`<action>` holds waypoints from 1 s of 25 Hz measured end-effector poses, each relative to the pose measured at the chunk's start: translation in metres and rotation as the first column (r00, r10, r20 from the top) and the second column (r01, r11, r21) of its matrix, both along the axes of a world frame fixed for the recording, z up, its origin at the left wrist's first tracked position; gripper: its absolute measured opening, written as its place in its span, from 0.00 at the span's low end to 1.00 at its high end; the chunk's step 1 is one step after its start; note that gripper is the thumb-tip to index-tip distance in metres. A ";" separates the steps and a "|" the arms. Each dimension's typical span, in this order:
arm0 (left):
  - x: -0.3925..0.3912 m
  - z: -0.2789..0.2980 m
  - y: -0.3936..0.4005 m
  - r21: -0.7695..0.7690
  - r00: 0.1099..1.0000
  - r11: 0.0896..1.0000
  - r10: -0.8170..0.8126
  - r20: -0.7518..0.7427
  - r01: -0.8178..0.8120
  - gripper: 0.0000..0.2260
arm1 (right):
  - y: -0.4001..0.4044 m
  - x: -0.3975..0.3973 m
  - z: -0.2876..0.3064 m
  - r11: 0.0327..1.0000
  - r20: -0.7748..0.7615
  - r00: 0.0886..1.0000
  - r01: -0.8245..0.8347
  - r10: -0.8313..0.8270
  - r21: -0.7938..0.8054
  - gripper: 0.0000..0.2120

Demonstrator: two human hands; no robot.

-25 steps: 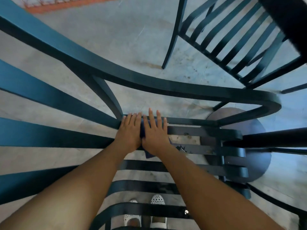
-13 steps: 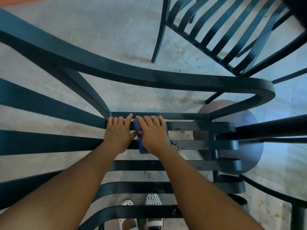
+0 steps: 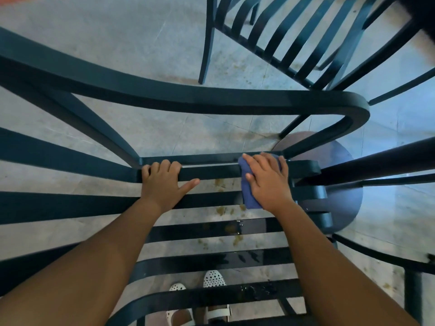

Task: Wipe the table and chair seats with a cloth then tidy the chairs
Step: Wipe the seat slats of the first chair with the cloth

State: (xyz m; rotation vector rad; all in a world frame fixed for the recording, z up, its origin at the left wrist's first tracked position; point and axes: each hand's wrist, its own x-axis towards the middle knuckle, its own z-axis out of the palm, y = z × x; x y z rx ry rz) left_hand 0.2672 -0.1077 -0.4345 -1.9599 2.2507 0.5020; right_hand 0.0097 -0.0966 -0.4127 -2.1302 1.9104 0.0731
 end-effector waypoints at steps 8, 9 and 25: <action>-0.081 0.002 0.004 -0.024 0.980 0.988 -0.157 -0.118 0.156 0.20 | 0.010 0.052 -0.004 0.978 0.042 0.980 0.195 -0.192 -0.070 0.22; -0.082 0.001 0.003 -0.028 0.978 0.986 -0.169 -0.125 0.167 0.20 | 0.010 0.043 -0.002 0.982 0.016 0.984 0.179 -0.178 -0.060 0.22; -0.079 0.000 -0.002 0.073 0.979 0.980 -0.178 -0.097 0.186 0.25 | 0.016 0.013 -0.006 0.957 -0.077 0.955 0.285 -0.288 -0.049 0.26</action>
